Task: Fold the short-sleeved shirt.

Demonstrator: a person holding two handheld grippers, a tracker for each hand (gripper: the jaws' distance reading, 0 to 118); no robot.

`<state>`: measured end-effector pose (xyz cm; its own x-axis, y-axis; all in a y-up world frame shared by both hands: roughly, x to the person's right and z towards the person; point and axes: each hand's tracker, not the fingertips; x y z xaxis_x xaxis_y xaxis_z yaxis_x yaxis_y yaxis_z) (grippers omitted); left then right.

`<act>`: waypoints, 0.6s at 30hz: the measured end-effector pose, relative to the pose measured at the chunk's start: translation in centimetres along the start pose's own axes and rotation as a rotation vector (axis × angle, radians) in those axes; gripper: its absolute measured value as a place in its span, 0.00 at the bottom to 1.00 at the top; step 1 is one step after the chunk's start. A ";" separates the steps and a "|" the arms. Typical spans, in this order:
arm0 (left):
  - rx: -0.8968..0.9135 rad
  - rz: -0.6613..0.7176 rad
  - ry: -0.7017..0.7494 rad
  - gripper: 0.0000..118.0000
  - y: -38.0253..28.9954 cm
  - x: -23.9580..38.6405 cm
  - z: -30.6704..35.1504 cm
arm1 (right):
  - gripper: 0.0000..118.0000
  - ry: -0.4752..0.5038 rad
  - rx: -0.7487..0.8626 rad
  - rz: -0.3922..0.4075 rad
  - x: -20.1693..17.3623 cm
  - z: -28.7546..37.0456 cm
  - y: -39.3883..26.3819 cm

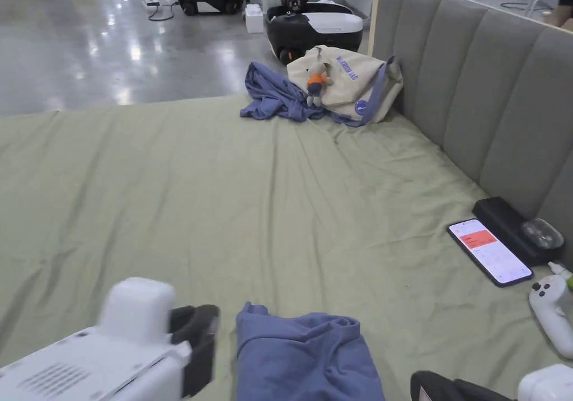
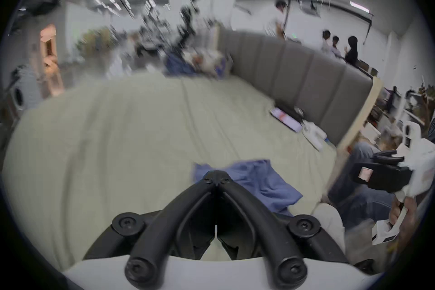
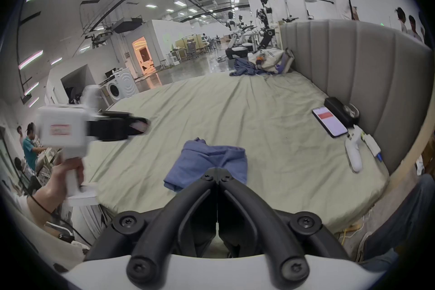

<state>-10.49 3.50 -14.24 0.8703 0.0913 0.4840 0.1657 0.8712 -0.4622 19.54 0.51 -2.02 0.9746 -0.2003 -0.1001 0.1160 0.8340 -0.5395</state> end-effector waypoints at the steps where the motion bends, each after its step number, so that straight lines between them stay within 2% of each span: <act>1: 0.071 -0.005 0.060 0.00 -0.3 -0.6 2.5 | 0.02 0.008 0.005 0.000 -0.5 -0.5 0.3; 6: 0.054 0.015 0.199 0.00 -2.4 -3.4 9.4 | 0.02 0.055 -0.026 0.027 -2.3 -4.0 1.3; 13: 0.000 0.112 0.262 0.00 -5.8 -5.0 12.6 | 0.02 0.024 -0.251 0.140 -2.0 -14.6 2.2; 16: -0.015 0.131 0.282 0.00 -6.6 -5.3 12.8 | 0.02 -0.019 -0.389 0.136 -1.1 -18.8 0.9; 18: -0.025 0.151 0.278 0.00 -6.8 -5.4 12.8 | 0.02 -0.012 -0.484 0.113 -0.3 -21.1 -0.3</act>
<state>-22.28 3.22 -4.23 0.9789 0.0804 0.1880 0.0330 0.8453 -0.5333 15.16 -10.51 -19.44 0.9783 -0.1145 -0.1725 -0.0899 0.5155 -0.8522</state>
